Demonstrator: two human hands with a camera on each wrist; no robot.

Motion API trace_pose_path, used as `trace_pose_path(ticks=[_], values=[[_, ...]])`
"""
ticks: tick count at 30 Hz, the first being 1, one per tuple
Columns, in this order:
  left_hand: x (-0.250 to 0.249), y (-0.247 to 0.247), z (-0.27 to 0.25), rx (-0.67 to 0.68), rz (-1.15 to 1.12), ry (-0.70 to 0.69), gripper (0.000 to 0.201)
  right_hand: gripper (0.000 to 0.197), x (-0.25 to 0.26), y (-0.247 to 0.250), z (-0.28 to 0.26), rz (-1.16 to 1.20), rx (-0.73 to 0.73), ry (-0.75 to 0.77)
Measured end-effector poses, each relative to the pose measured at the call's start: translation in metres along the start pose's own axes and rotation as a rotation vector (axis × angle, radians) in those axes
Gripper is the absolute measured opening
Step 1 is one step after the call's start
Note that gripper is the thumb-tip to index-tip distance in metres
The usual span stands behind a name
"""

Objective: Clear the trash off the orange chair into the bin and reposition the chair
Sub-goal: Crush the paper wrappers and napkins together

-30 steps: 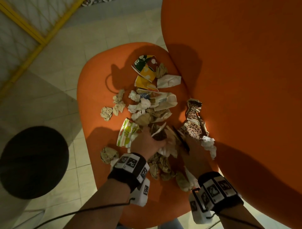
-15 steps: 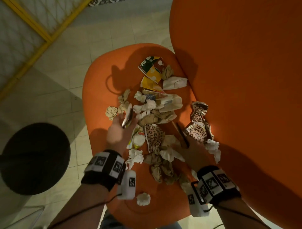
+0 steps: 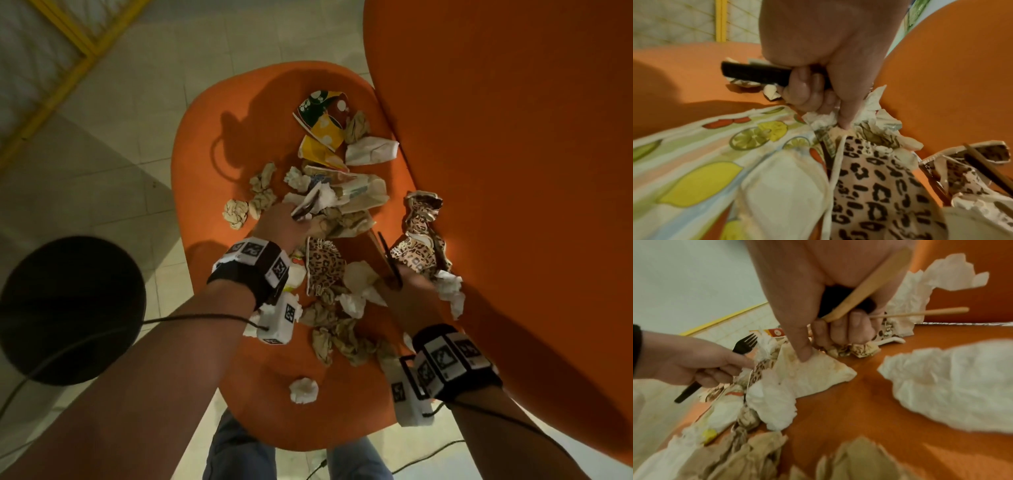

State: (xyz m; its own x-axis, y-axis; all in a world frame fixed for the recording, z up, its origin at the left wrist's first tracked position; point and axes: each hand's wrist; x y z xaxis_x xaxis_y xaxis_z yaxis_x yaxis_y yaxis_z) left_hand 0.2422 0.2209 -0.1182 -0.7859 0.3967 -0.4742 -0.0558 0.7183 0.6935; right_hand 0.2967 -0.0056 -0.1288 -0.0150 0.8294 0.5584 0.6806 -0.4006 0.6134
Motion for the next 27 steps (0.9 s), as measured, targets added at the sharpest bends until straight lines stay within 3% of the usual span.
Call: trace_pose_path(ticks=[3, 7, 10, 12, 14, 18, 22, 24, 27], values=[[0.010, 0.004, -0.010, -0.105, -0.164, -0.050, 0.028, 0.014, -0.002, 0.005, 0.000, 0.150, -0.036, -0.043], [0.018, 0.010, -0.026, -0.091, -0.321, -0.050, 0.019, 0.023, 0.000, 0.012, -0.001, 0.190, -0.136, 0.006], [0.017, 0.012, -0.043, -0.108, -0.439, -0.004, 0.051, 0.029, 0.005, 0.017, -0.007, 0.189, -0.179, 0.054], [0.017, 0.012, -0.060, -0.139, -0.518, 0.026, 0.056, 0.027, 0.012, 0.019, -0.011, 0.198, -0.158, 0.096], [0.018, 0.012, -0.081, -0.153, -0.637, 0.025, 0.063, 0.020, 0.022, 0.017, -0.017, 0.251, -0.108, 0.136], [0.024, 0.000, -0.132, -0.205, -0.762, -0.016, 0.028, 0.034, 0.044, 0.002, -0.034, 0.347, 0.015, 0.219], [0.056, -0.036, -0.170, -0.349, -0.760, 0.056, 0.038, 0.033, 0.073, -0.022, -0.066, 0.314, 0.208, 0.380], [0.072, -0.049, -0.194, -0.420, -0.754, 0.105, 0.030, 0.026, 0.086, -0.039, -0.087, 0.280, 0.314, 0.425], [0.102, -0.050, -0.235, -0.483, -0.836, 0.194, 0.036, 0.023, 0.102, -0.079, -0.126, 0.195, 0.464, 0.462]])
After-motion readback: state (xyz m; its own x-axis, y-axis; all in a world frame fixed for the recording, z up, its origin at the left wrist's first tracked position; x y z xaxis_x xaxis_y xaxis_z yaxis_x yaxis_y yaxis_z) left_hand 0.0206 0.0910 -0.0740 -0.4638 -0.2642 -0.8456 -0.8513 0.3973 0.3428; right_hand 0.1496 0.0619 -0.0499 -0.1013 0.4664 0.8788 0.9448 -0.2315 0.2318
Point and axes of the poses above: each hand's wrist, its own z-axis towards the middle knuckle, its own y-axis out of the back of the hand, x = y × z, and after that the axes turned 1 degree about -y, right-handed
